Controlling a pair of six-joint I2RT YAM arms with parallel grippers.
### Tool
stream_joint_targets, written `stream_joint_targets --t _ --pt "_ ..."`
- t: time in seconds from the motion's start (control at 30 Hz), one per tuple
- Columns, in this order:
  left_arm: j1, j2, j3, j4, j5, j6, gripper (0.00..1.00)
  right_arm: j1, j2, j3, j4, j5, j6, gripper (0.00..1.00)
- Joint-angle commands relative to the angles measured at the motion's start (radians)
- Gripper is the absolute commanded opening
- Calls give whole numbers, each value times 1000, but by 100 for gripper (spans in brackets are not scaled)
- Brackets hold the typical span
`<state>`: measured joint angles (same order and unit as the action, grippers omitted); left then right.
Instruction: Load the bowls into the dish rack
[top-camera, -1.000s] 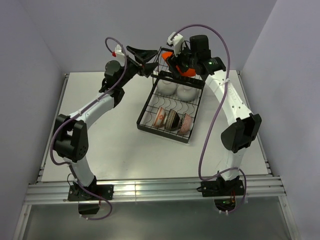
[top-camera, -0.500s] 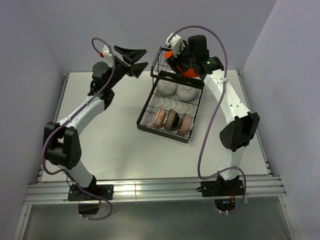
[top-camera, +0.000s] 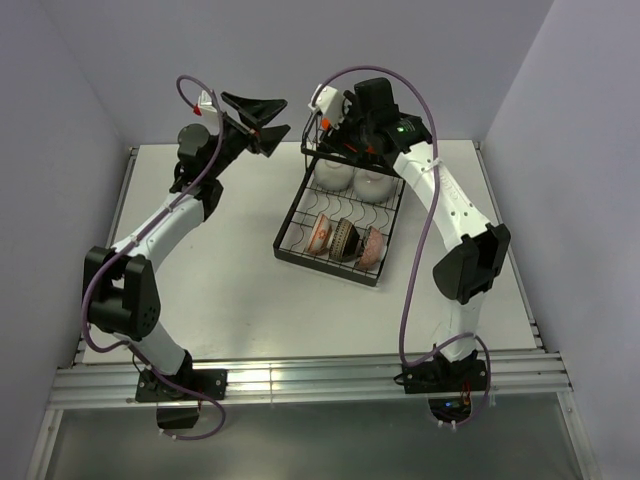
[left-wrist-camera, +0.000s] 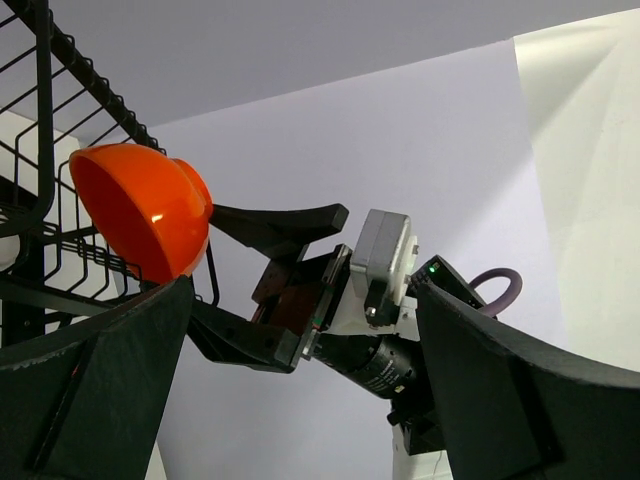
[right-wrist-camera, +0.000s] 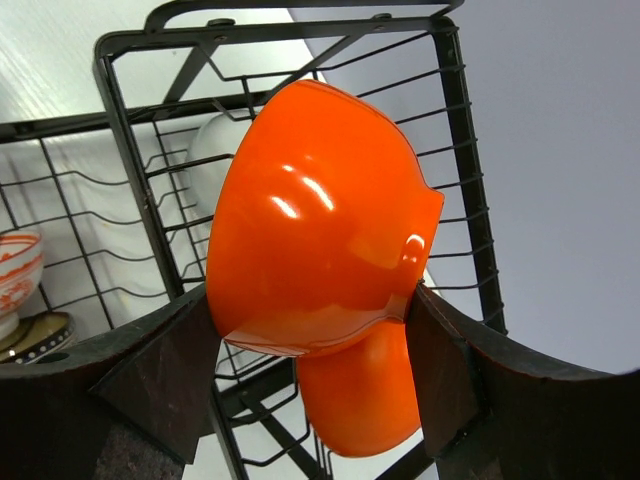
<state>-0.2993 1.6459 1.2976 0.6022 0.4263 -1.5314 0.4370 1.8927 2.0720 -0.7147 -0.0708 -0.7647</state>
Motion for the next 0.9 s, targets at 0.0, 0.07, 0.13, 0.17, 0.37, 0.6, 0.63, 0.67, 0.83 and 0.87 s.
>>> stream_joint_targets --t 0.0,0.07,0.13,0.17,0.37,0.6,0.63,0.67,0.83,0.87 --pt "6 -54 -6 30 26 19 99 9 17 76 11 65 -48 11" --pt "8 -52 -4 33 26 19 99 14 17 77 6 69 -50 26" --pt "9 -51 -3 36 26 16 99 19 14 76 6 69 -48 39" --pt "9 -49 -1 39 28 17 99 20 11 71 8 69 -47 50" --pt "9 -40 12 42 29 14 100 25 8 79 6 69 -44 63" --pt "11 -38 20 31 29 22 99 28 8 82 18 68 -35 76" --pt "12 -38 22 25 31 27 99 28 9 82 18 68 -33 77" --pt "12 -38 22 24 29 28 100 26 9 85 17 66 -33 81" --pt "15 -35 34 19 34 36 100 28 13 97 3 51 -33 93" --pt "15 -32 32 24 35 36 99 28 14 99 3 51 -33 95"
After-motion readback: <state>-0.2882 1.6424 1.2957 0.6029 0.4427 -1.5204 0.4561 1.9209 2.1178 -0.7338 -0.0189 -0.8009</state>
